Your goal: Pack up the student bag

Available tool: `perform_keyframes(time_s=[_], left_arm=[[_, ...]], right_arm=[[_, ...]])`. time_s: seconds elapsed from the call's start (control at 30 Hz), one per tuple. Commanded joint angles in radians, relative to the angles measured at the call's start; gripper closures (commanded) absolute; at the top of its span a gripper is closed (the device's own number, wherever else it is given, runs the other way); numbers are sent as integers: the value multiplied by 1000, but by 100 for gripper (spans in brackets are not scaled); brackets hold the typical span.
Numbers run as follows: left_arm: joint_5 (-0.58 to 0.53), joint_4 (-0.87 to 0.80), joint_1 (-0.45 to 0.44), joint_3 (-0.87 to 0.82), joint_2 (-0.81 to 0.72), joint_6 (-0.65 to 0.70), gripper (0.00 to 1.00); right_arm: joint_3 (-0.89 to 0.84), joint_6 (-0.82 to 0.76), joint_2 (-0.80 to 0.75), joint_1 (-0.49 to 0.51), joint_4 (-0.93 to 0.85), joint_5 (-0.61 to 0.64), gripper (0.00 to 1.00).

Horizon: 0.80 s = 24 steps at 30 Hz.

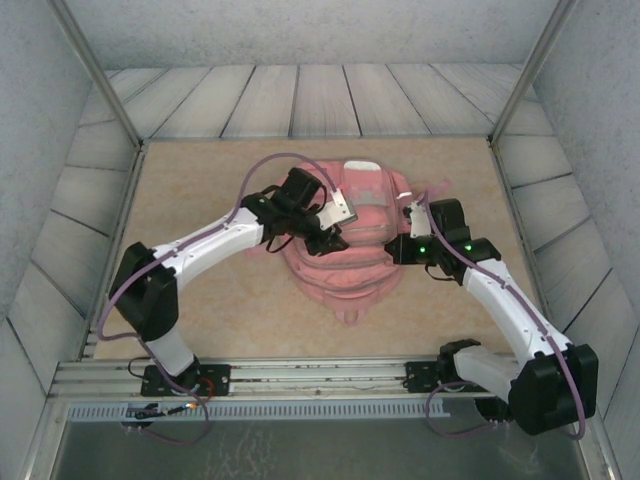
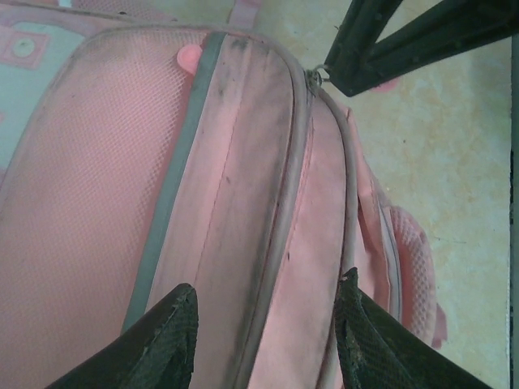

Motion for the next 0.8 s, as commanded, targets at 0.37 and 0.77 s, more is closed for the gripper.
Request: perform_keyframes(time_s=[0.37,0.77], left_arm=[[130,-3,-64,176,186,39,57],[123,19,-67,212,238,23,79]], right_arm=[[48,2,-20,48,-15,-36,100],[64,-3,-36,62,-33,8,100]])
